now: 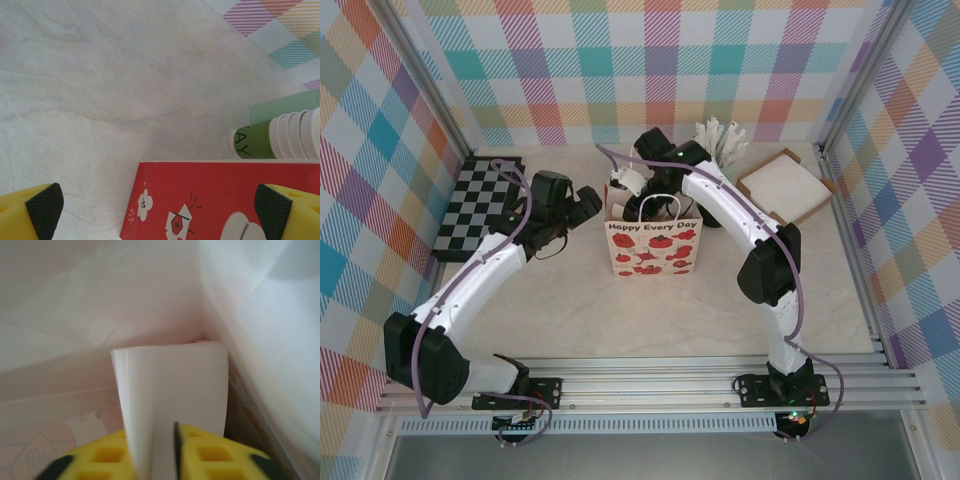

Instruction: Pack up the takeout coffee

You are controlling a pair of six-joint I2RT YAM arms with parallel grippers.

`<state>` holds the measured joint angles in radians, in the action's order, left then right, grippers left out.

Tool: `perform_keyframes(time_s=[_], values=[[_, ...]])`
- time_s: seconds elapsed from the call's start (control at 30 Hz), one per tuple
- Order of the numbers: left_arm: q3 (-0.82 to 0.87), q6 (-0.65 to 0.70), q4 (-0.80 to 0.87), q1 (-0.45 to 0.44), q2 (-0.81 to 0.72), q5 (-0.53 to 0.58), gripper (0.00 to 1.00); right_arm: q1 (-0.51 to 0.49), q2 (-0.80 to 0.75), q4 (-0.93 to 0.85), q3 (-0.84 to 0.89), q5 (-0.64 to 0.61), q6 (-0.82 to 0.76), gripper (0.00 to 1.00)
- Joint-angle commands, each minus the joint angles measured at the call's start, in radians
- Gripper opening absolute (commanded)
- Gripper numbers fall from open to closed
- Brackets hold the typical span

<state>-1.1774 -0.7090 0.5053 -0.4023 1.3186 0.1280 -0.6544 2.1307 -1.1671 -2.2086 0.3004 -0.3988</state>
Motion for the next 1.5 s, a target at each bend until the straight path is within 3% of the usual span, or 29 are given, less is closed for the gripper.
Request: perform_keyframes(time_s=[0.0, 0.17, 0.23, 0.43, 0.53, 0.63, 0.73, 0.87, 0.93, 1.03, 1.17, 1.23, 1.3, 1.47], values=[[0.019, 0.074, 0.01, 0.012, -0.089, -0.001, 1.0, -0.001, -0.052, -0.037, -0.053, 0.019, -0.044, 0.34], [0.035, 0.167, 0.002, 0.008, -0.147, -0.121, 1.0, -0.001, -0.085, -0.016, -0.079, -0.008, -0.006, 0.49], [0.032, 0.181, 0.026, 0.005, -0.161, -0.114, 1.0, -0.001, -0.11, -0.002, -0.083, -0.018, 0.018, 0.54], [0.059, 0.156, 0.07, 0.009, -0.228, 0.097, 1.0, 0.001, -0.247, 0.093, -0.057, -0.141, 0.135, 0.66], [0.062, 0.086, 0.142, 0.019, -0.257, 0.293, 1.0, 0.008, -0.338, 0.12, -0.051, -0.211, 0.211, 0.82], [0.098, 0.065, 0.148, 0.038, -0.295, 0.39, 1.0, 0.016, -0.446, 0.192, 0.026, -0.348, 0.275, 1.0], [0.166, 0.095, 0.108, 0.048, -0.349, 0.486, 1.0, 0.032, -0.601, 0.347, 0.209, -0.563, 0.398, 1.0], [0.309, 0.154, 0.046, 0.07, -0.436, 0.692, 1.0, 0.074, -0.921, 0.721, 0.669, -0.782, 0.467, 1.0], [0.405, 0.18, -0.001, 0.083, -0.481, 0.777, 1.0, 0.128, -1.068, 0.863, 0.903, -0.851, 0.495, 1.0], [0.542, 0.186, -0.051, 0.114, -0.544, 0.836, 1.0, 0.265, -1.236, 0.898, 1.153, -0.936, 0.602, 1.0], [0.665, 0.19, -0.094, 0.15, -0.596, 0.822, 1.0, 0.441, -1.346, 0.865, 1.391, -0.939, 0.673, 1.0], [0.722, 0.257, -0.171, 0.171, -0.609, 0.781, 1.0, 0.498, -1.367, 0.907, 1.496, -0.892, 0.634, 1.0], [0.804, 0.37, -0.343, 0.202, -0.613, 0.673, 1.0, 0.565, -1.377, 1.005, 1.616, -0.739, 0.571, 1.0], [0.968, 0.506, -0.661, 0.267, -0.586, 0.38, 1.0, 0.726, -1.307, 1.254, 1.816, -0.364, 0.553, 1.0]])
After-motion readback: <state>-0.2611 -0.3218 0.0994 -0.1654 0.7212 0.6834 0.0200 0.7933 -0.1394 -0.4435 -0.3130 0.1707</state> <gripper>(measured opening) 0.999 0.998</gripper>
